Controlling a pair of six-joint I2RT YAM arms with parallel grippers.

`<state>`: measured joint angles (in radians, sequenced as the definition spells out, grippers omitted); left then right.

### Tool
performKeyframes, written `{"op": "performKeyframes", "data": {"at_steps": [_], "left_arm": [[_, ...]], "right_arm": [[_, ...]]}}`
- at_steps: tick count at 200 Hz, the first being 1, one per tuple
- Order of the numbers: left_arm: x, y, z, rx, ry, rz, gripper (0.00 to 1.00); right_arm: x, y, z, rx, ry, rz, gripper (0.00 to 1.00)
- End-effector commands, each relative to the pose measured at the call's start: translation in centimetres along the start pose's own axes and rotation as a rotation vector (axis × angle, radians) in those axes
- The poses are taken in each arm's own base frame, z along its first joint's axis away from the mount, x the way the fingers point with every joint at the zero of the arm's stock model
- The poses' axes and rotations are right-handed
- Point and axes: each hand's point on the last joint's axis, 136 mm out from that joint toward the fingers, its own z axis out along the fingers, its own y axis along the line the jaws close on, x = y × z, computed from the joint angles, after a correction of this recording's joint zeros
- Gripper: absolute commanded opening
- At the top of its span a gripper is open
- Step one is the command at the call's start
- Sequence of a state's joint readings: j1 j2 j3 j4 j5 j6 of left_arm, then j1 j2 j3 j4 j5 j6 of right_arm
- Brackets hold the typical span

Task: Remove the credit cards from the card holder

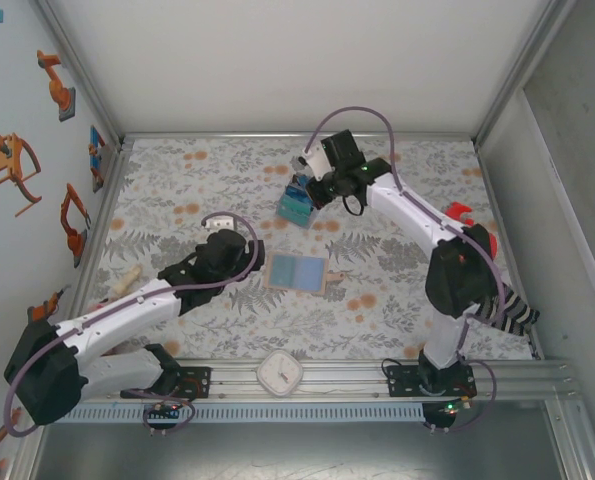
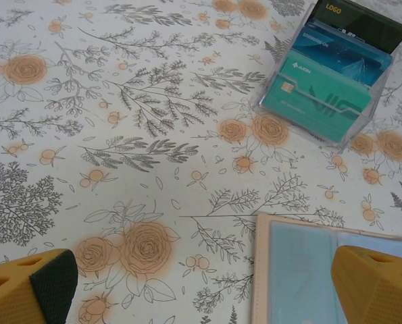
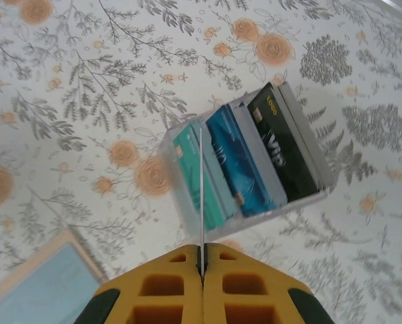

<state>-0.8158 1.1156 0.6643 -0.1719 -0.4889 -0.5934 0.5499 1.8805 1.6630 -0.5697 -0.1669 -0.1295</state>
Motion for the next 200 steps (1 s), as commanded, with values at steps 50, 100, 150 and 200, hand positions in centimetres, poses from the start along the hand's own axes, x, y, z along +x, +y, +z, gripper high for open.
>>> {"op": "performKeyframes", "data": {"at_steps": [50, 100, 150, 200], "left_arm": [[-0.8, 1.1, -0.1, -0.026, -0.033, -0.051, 0.97], [-0.5, 1.2, 0.3, -0.017, -0.015, -0.064, 0.97], [-0.4, 1.2, 0.4, -0.014, -0.008, -0.070, 0.97], [-0.4, 1.3, 0.4, -0.014, -0.008, -0.072, 0.97]], "right_arm": [[-0.3, -1.7, 5.2, -0.015, 0.109, -0.209, 0.00], [0.5, -2.8, 7.3, 0.002, 0.171, -0.250, 0.00], [1.6, -3.4, 8.7, 0.006, 0.225, -0.268, 0.00], [2.6, -3.8, 9.9, 0.005, 0.274, -0.270, 0.00]]}}
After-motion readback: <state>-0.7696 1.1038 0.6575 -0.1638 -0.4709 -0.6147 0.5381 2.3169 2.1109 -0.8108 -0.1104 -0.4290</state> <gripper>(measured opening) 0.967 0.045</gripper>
